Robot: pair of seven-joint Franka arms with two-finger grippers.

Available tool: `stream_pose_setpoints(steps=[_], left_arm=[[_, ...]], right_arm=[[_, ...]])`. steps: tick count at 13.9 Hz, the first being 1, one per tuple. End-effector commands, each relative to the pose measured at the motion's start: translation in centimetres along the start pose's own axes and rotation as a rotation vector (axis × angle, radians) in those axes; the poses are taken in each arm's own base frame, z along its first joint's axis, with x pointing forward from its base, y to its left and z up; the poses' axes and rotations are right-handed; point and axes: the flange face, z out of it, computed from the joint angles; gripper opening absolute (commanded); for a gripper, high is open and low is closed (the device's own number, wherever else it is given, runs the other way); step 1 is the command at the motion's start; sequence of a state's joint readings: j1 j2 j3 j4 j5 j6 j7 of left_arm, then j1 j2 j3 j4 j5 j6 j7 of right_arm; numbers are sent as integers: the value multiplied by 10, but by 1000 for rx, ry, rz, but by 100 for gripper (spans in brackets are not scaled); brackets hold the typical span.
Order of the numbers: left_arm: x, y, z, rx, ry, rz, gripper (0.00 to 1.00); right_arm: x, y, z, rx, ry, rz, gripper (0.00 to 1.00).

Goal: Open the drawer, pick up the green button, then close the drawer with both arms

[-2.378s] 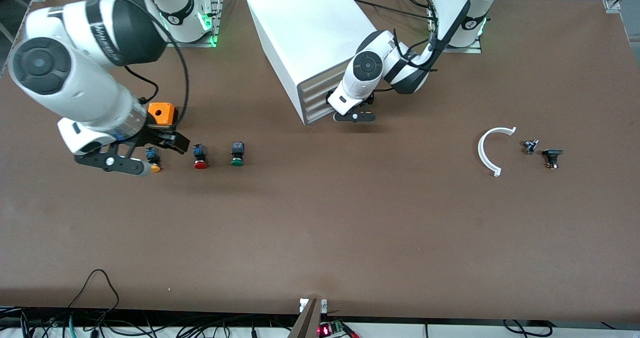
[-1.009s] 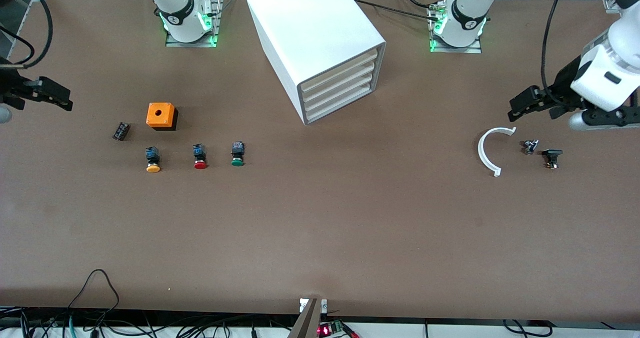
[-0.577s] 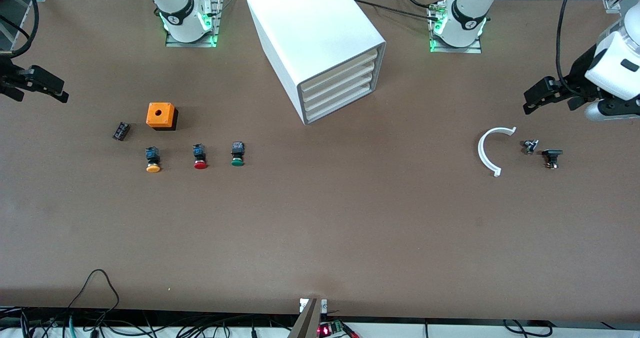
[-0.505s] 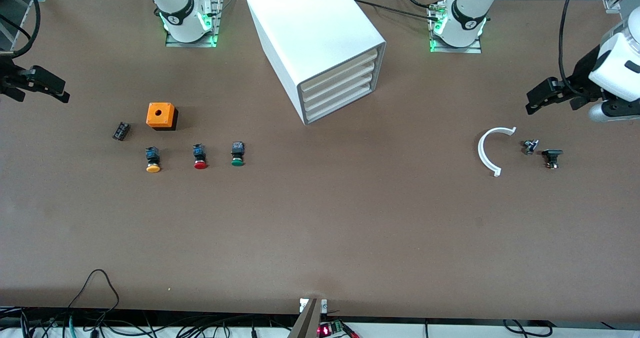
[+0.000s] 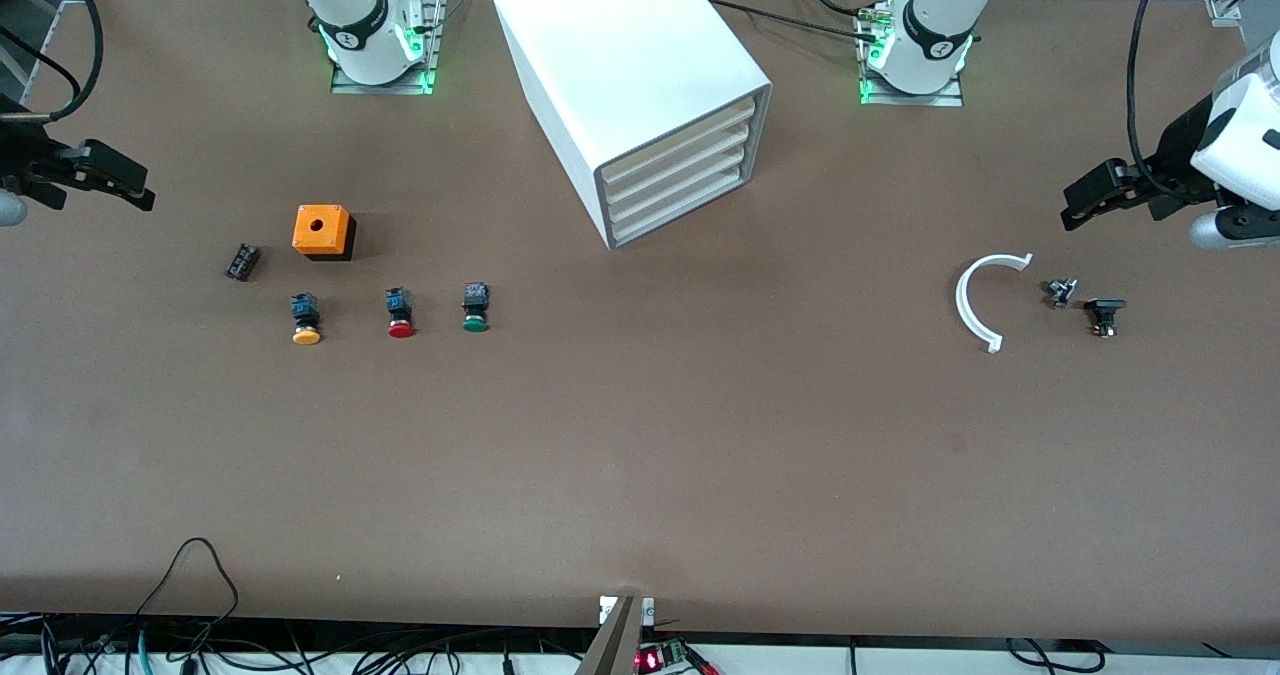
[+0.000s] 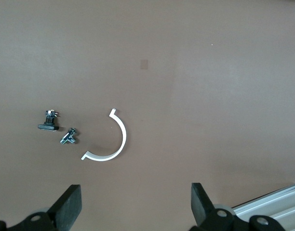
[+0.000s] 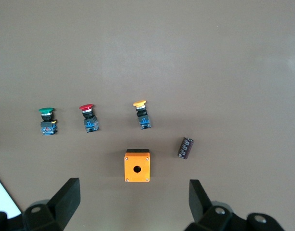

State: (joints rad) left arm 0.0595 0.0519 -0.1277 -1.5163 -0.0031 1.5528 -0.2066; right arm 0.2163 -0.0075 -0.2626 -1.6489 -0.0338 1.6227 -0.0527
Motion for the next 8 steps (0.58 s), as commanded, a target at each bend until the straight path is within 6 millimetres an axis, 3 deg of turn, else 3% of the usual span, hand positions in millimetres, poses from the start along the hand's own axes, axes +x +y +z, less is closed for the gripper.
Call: stream_pose_setpoints(steps=[1, 3, 8], left_arm=[[0, 1, -4, 18, -3, 33, 100], [1, 1, -4, 18, -2, 114, 100], [1, 0, -5, 13, -1, 122, 100]], right_arm=[[0, -5, -3, 1, 2, -7, 100], [1, -4, -2, 4, -1, 1, 100], [-1, 3, -4, 8, 4, 22, 100]])
